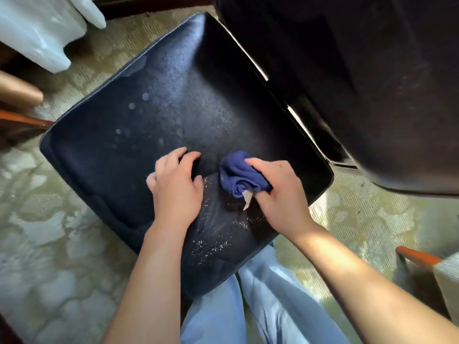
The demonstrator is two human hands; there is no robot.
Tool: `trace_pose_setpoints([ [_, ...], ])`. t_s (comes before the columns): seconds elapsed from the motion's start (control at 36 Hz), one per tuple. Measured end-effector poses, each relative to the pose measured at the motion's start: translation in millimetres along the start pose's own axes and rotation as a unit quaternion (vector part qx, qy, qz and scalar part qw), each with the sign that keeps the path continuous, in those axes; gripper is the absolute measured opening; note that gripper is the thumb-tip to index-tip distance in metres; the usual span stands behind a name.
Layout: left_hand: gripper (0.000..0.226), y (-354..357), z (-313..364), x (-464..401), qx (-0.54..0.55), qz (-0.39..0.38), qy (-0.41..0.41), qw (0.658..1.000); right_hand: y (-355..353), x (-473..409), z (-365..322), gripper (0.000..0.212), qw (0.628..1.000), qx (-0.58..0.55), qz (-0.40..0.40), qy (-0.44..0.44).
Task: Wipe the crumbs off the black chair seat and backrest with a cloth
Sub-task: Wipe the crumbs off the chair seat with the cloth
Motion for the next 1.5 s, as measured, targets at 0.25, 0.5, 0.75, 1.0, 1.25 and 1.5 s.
trace_pose_setpoints([
  [0.25,0.047,-6.2,-63.1,81.1,0.017,0.122,-0.222,0.967,-22.2,-20.0,15.4,0.06,0.995,-0.006,0.093,0.025],
  [0.5,0.059,4.6,-107.6,124.6,0.052,0.107,-0.334,0.935,7.7,-41.6,1.9,0.056,0.995,0.015,0.089,-0.04],
  [0.75,0.054,3.3,-113.4,120.2,0.066,0.133,-0.317,0.937,53.0,-17.6,-23.1,0.059,0.987,0.044,-0.059,-0.145],
  [1.0,0.053,-3.7,-114.8,113.3,0.069,0.126,-0.309,0.94,73.2,52.6,-41.8,0.057,0.949,-0.027,-0.237,-0.208],
  [1.25,0.054,-6.1,-122.7,120.4,0.108,0.16,-0.299,0.935,56.7,-20.0,-49.6,0.056,0.987,-0.018,-0.05,-0.152],
  [1.5,0.059,-3.1,-150.5,138.9,0.163,0.174,-0.369,0.898,114.2,37.3,-77.7,0.043,0.952,0.039,-0.159,-0.259],
])
Point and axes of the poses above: each hand's wrist, its own x-axis away from the middle knuckle, its own y-axis out of the palm, z = x × y, the point moved 9 cm from there along -x, towards the middle knuckle, and after that the axes turned 14 degrees about z, right-handed, at the moved point
